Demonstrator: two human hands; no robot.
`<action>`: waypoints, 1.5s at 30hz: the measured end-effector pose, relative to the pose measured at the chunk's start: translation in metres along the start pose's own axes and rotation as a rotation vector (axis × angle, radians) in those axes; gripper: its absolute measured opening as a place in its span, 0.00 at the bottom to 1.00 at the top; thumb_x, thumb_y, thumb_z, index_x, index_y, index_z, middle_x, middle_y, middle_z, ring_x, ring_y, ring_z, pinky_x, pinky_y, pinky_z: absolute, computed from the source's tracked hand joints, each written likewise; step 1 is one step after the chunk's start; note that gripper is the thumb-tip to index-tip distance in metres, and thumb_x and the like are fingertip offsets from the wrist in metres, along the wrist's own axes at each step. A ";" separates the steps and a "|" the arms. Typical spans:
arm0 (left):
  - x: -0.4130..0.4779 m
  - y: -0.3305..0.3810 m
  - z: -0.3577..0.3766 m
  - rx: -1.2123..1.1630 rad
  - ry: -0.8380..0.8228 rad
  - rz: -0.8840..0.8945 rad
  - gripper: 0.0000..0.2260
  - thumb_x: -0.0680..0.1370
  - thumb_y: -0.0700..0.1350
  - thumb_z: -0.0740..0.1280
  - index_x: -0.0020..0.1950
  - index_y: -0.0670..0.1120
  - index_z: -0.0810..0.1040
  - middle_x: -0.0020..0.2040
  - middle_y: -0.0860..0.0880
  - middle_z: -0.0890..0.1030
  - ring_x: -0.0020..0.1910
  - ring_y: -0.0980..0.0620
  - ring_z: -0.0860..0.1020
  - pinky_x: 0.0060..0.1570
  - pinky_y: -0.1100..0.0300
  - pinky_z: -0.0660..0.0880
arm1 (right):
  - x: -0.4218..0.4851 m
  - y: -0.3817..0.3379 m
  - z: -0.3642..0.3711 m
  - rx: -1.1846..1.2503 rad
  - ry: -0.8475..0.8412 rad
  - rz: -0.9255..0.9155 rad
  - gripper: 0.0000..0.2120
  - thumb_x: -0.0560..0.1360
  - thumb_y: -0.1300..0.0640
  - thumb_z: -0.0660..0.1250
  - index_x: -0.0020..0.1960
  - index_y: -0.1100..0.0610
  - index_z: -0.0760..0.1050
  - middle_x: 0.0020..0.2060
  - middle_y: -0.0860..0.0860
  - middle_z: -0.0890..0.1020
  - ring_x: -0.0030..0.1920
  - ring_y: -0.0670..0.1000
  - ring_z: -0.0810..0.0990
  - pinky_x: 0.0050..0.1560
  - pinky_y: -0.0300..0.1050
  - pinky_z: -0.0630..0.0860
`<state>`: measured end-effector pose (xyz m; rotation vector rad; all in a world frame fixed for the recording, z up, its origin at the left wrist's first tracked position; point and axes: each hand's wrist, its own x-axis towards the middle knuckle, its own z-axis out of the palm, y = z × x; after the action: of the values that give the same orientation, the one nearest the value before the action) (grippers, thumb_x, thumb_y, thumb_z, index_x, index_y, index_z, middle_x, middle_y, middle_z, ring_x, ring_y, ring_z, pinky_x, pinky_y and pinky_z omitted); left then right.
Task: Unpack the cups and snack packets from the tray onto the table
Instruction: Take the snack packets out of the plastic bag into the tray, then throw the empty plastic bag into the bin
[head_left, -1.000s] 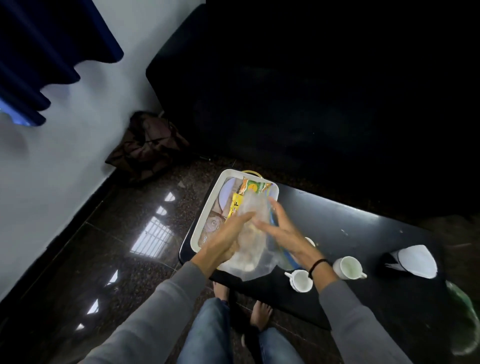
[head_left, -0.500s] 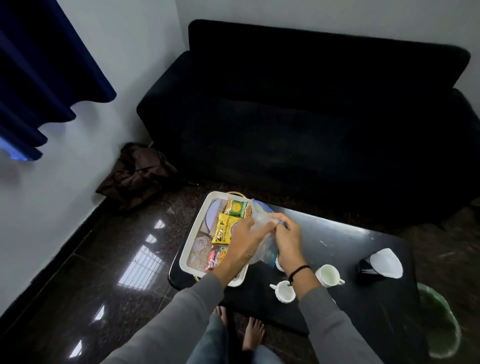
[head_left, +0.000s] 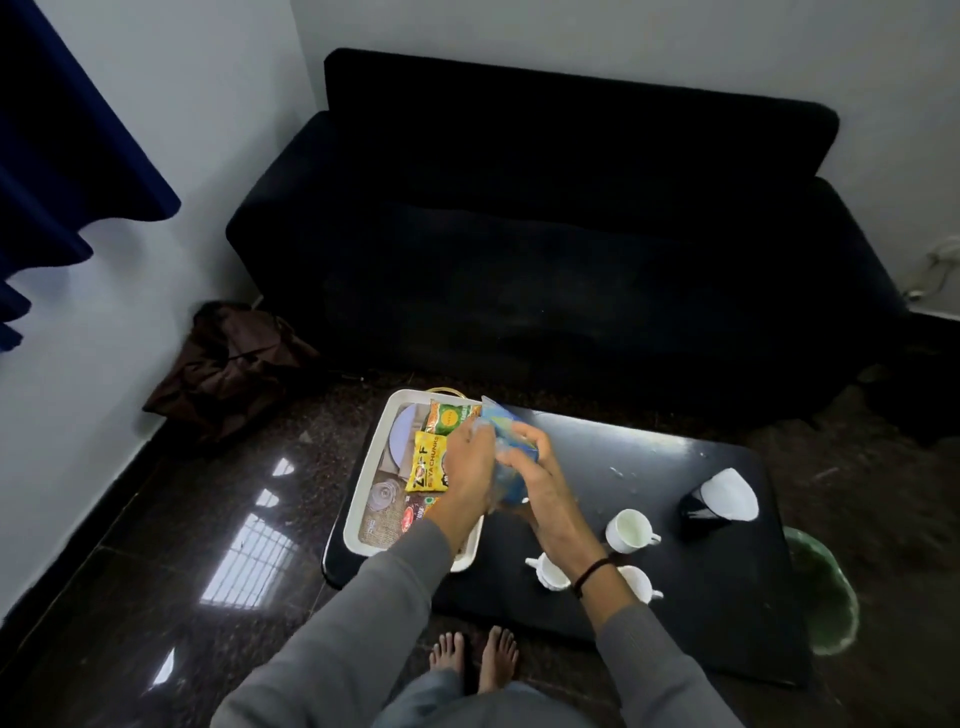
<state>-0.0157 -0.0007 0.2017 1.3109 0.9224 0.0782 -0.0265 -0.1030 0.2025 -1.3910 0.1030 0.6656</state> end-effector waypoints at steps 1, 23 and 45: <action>0.002 0.002 0.000 0.015 -0.003 -0.012 0.09 0.78 0.36 0.59 0.45 0.42 0.78 0.41 0.43 0.80 0.42 0.45 0.79 0.43 0.52 0.77 | -0.004 -0.003 0.000 0.030 -0.041 -0.007 0.21 0.72 0.50 0.71 0.63 0.36 0.72 0.62 0.47 0.79 0.56 0.50 0.85 0.44 0.51 0.85; -0.079 -0.014 0.168 0.578 -0.612 -0.144 0.15 0.77 0.56 0.63 0.52 0.46 0.78 0.47 0.43 0.83 0.43 0.46 0.85 0.37 0.55 0.82 | -0.057 -0.016 -0.176 -0.148 0.508 -0.090 0.21 0.60 0.44 0.79 0.53 0.36 0.82 0.53 0.47 0.86 0.42 0.46 0.89 0.36 0.45 0.85; -0.117 -0.208 0.493 0.952 -0.877 -0.378 0.13 0.83 0.45 0.59 0.59 0.40 0.80 0.46 0.45 0.87 0.43 0.48 0.84 0.40 0.57 0.80 | -0.044 0.077 -0.587 -0.573 0.897 0.359 0.27 0.69 0.52 0.79 0.67 0.47 0.77 0.67 0.54 0.68 0.68 0.61 0.69 0.60 0.55 0.74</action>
<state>0.1203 -0.5152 0.0727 1.7415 0.3914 -1.2687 0.0828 -0.6616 0.0341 -2.1765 0.9493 0.3130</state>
